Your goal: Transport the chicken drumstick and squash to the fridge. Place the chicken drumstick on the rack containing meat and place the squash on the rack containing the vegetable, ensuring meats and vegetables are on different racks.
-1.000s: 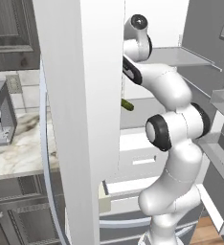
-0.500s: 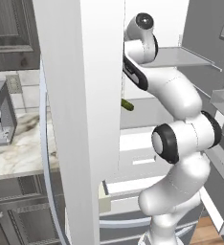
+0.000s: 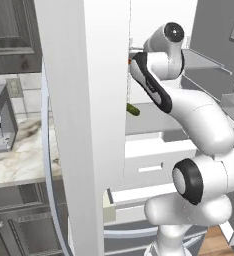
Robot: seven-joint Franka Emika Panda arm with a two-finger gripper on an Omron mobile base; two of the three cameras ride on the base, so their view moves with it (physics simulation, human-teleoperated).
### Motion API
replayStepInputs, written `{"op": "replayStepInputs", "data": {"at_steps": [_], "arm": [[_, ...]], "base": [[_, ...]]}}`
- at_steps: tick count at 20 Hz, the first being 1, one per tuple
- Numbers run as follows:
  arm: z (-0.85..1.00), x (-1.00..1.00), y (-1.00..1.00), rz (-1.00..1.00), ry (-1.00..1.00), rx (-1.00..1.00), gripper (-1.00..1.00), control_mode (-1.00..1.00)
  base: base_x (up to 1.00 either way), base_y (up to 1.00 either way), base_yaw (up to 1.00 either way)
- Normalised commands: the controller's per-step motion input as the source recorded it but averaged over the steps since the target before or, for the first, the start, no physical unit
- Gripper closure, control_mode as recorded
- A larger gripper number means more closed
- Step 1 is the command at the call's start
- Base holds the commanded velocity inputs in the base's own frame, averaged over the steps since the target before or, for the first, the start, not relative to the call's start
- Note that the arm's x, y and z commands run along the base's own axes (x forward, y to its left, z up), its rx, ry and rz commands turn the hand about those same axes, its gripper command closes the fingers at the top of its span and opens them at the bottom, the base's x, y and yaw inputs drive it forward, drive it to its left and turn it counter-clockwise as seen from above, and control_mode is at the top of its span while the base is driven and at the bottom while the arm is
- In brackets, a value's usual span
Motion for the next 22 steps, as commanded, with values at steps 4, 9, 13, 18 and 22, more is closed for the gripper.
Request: {"op": "replayStepInputs", "data": {"at_steps": [4, 9, 13, 18, 22], "arm": [[0.00, -1.00, -0.19, -0.02, 0.07, 0.07, -1.00, -1.00], [0.00, -1.00, -0.17, -0.02, 0.05, 0.00, -1.00, -1.00], [-0.01, -1.00, -0.06, 0.00, 0.07, 0.00, -1.00, -1.00], [-0.01, -1.00, -0.08, 0.00, 0.03, 0.00, -1.00, -1.00], [-0.06, -0.99, -0.09, 0.00, 0.00, 0.00, -1.00, -1.00]], "base": [[0.00, 0.00, 0.00], [0.00, 0.00, 0.00], [0.00, 0.00, 0.00], [0.00, 0.00, 0.00], [0.00, 0.00, 0.00]]}}
